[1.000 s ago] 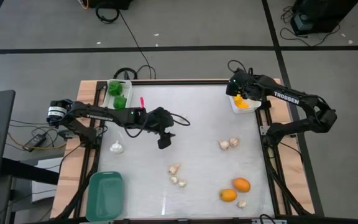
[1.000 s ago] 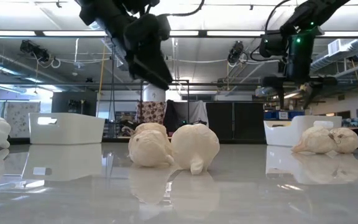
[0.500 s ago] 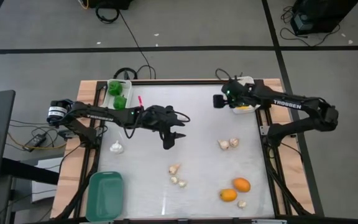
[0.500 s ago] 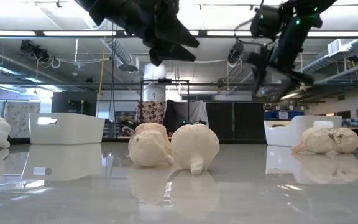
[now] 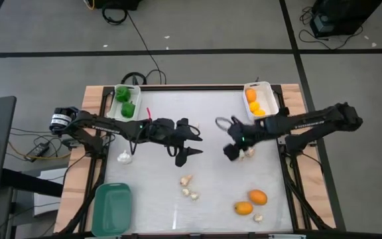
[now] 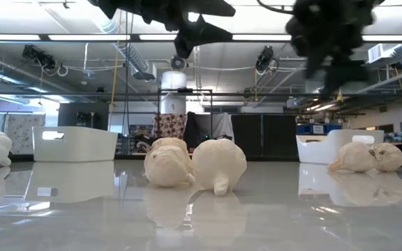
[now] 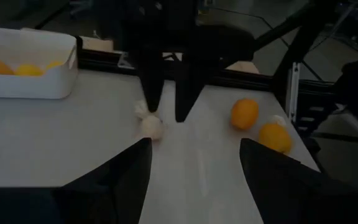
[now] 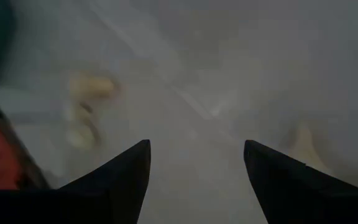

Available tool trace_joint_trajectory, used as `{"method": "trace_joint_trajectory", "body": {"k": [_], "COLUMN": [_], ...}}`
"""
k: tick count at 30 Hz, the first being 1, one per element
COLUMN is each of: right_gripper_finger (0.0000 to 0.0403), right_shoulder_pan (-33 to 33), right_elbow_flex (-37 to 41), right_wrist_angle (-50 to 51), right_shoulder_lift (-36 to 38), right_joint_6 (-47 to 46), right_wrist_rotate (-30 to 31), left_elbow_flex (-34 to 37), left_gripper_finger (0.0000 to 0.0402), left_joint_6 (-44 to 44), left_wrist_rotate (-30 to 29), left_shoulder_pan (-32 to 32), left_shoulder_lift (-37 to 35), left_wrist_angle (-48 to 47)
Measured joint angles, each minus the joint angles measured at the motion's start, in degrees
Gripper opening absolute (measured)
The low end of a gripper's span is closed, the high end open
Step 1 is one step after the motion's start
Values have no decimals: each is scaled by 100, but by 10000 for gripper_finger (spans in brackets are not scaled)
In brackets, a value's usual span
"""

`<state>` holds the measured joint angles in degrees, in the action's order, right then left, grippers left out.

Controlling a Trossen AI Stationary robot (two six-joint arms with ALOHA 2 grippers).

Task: Sort produce into baskets
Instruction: Put the yellow lemon into the right white bin

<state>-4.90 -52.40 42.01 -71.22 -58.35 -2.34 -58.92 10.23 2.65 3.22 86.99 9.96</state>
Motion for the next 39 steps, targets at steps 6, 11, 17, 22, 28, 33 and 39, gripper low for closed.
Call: {"method": "trace_joint_trajectory", "body": {"k": [6,11,17,22,28,33,39], "right_gripper_finger": [250,251,253,273,339,394,390], "right_shoulder_pan": [-1044,-2130,-3135,-3585,-3935,-4211,-4276], "right_elbow_flex": [2,2,2,2,2,16,142], "right_wrist_angle": [1091,1063,1090,1075,991,997,598], "right_shoulder_lift": [0,0,0,0,0,-146,-654], "right_joint_6": [-495,-815,-1579,-1762,-1962,-1953,-1923], "right_wrist_rotate": [-423,-766,-487,-68,86,266,235], "left_elbow_flex": [0,0,0,-2,-2,-2,26], "left_gripper_finger": [244,237,236,236,236,236,236], "left_joint_6": [93,95,307,545,712,804,815], "left_wrist_rotate": [-6,-161,-429,-744,-749,-751,-801], "left_shoulder_pan": [316,587,871,964,1023,1068,1069], "left_shoulder_lift": [1,1,1,3,3,3,3], "left_wrist_angle": [-4,-2,148,142,144,136,80]}}
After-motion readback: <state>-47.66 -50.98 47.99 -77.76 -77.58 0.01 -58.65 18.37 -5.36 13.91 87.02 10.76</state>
